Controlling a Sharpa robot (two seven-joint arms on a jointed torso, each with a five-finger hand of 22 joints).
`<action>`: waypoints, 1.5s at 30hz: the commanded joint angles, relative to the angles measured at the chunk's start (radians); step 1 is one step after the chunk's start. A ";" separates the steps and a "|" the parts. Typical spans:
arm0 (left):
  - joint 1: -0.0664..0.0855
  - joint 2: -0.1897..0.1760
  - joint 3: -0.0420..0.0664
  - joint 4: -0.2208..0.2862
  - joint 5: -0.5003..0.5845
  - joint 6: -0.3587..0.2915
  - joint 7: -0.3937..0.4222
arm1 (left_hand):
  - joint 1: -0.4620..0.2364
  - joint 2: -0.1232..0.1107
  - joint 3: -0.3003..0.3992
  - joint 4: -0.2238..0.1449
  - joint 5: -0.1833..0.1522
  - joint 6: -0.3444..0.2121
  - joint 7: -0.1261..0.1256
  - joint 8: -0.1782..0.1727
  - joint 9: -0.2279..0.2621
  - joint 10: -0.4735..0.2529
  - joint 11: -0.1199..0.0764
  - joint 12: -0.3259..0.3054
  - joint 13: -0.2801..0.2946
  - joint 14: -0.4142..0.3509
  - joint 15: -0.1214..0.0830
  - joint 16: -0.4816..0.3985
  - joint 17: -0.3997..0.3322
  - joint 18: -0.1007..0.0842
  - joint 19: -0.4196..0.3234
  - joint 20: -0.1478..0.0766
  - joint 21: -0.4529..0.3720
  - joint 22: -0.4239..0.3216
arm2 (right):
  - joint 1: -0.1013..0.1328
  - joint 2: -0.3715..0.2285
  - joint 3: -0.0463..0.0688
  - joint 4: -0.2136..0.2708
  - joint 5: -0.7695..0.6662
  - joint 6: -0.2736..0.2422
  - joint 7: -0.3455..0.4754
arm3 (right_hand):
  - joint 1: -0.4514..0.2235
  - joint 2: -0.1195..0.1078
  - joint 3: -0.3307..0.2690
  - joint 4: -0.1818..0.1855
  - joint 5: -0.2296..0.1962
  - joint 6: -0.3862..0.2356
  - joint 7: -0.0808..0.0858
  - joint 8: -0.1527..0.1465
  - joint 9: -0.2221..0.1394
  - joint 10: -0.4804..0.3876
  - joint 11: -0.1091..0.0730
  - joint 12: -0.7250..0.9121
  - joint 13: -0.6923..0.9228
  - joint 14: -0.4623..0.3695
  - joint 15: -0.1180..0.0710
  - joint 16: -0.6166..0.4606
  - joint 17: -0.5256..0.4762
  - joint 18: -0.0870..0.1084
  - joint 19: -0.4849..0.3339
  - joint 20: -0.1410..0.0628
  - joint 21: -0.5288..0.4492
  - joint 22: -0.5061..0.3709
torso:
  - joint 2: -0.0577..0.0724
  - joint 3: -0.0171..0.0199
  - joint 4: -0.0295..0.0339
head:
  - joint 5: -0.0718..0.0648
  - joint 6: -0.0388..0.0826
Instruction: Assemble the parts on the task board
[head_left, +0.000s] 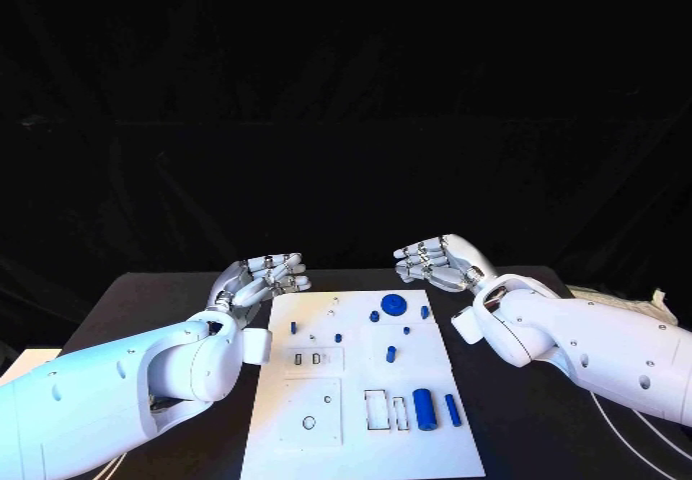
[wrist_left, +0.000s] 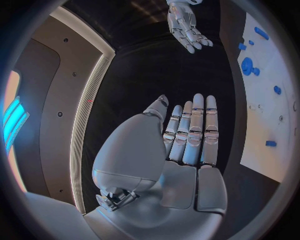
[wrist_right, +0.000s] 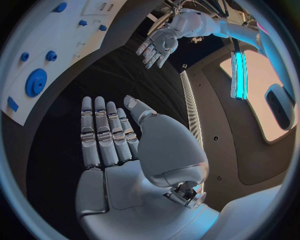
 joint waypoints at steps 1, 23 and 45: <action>0.003 -0.017 0.001 0.040 0.005 0.066 -0.025 | 0.017 -0.013 0.000 -0.021 -0.011 0.042 -0.008 0.001 -0.003 0.054 -0.013 -0.016 0.000 0.051 -0.015 0.008 0.014 0.014 0.050 -0.014 0.011 -0.004 | 0.008 -0.001 0.002 -0.004 -0.316 0.057 -0.077 | -0.004 -0.051 0.060 -0.025 -0.020 0.088 -0.028 0.005 0.005 0.132 -0.043 -0.005 0.004 0.163 -0.058 0.030 0.017 0.012 0.169 -0.070 0.086 0.026 | 0.037 -0.0019 0.0009 | -0.007 0.006; 0.035 -0.101 0.004 0.220 0.006 0.114 -0.057 | -0.008 -0.019 -0.016 -0.014 -0.011 0.049 -0.007 -0.015 -0.004 0.073 -0.015 -0.039 0.001 0.089 -0.023 0.016 0.036 0.013 0.082 -0.022 0.016 -0.007 | 0.080 0.035 0.014 0.002 -0.966 0.190 -0.370 | -0.043 -0.152 0.122 0.024 -0.067 0.164 -0.082 -0.006 0.004 0.251 -0.104 -0.016 0.035 0.394 -0.150 0.402 0.312 -0.046 0.442 -0.169 0.809 0.672 | 0.142 -0.0114 0.0361 | -0.053 0.031; 0.046 -0.119 0.005 0.243 0.006 0.104 -0.068 | -0.013 -0.019 -0.020 -0.013 -0.011 0.047 -0.006 -0.019 -0.004 0.072 -0.014 -0.044 0.001 0.091 -0.022 0.016 0.038 0.013 0.084 -0.022 0.015 -0.009 | 0.097 0.067 0.015 0.003 -1.061 0.333 -0.399 | -0.037 -0.212 0.163 0.122 -0.105 0.150 -0.079 -0.005 0.006 0.106 -0.085 -0.020 0.002 0.371 -0.130 0.614 0.478 -0.083 0.448 -0.144 1.109 1.030 | 0.176 -0.0116 0.0482 | -0.056 0.028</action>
